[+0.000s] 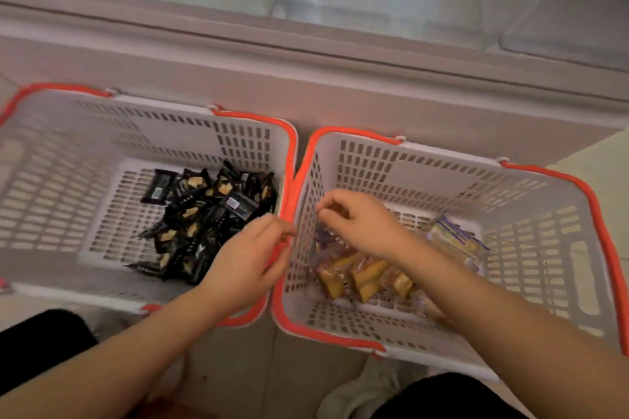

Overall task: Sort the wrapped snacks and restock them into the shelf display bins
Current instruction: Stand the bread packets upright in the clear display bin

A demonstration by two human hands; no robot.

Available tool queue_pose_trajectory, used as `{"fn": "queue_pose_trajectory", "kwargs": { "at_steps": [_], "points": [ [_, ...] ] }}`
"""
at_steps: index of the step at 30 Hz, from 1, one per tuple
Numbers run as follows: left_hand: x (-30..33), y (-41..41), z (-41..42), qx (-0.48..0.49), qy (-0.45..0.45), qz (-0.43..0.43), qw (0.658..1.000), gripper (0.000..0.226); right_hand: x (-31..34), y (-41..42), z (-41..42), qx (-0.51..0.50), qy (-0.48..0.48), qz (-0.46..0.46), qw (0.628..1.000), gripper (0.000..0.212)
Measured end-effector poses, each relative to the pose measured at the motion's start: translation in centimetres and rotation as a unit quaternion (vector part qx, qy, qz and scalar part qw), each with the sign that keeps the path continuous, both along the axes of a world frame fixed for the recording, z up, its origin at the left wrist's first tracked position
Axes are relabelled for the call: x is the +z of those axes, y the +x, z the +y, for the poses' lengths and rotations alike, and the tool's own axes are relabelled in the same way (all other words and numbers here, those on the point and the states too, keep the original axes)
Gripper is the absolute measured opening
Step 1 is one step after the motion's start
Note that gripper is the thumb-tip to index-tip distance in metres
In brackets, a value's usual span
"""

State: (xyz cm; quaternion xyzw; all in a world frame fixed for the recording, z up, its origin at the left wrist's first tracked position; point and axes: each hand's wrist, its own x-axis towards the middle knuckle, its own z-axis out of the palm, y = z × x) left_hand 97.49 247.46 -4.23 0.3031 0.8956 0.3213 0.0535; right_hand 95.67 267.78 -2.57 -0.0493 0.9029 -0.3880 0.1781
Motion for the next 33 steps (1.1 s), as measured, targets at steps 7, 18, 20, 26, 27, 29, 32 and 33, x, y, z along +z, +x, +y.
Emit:
{"fn": "queue_pose_trajectory", "kwargs": {
  "at_steps": [7,18,20,26,27,29,32,33],
  "points": [
    [-2.3,1.7,-11.5,-0.153,-0.282,-0.131,0.938,0.080,0.9,-0.8,-9.0,0.009,0.084,-0.029,0.996,0.019],
    [-0.6,1.0,-16.6,-0.235,-0.326,0.026,0.915,0.037,-1.2,0.2,-14.2,-0.218,0.098,0.021,0.971,0.034],
    [0.6,0.4,-18.7,-0.219,-0.319,0.015,0.922,0.036,-1.7,-0.7,-16.7,-0.292,-0.007,-0.059,0.954,0.041],
    [2.5,-1.8,-24.3,-0.082,-0.312,-0.178,0.930,0.043,-0.6,-3.9,-25.8,-0.317,-0.252,-0.206,0.891,0.015],
    [2.3,-1.8,-24.5,-0.028,-0.276,-0.214,0.937,0.056,-0.3,-4.5,-27.3,-0.298,-0.260,-0.209,0.894,0.019],
    [1.7,-1.8,-23.6,0.107,-0.197,-0.242,0.944,0.067,0.4,-6.0,-30.1,-0.273,-0.290,-0.213,0.892,0.023],
    [0.5,-2.2,-22.7,0.310,-0.208,-0.136,0.918,0.038,1.7,-8.4,-33.5,-0.233,-0.313,-0.217,0.895,0.024],
    [0.3,-2.5,-23.2,0.348,-0.216,-0.112,0.906,0.030,1.8,-8.8,-34.4,-0.209,-0.320,-0.218,0.898,0.025]
  ]
}}
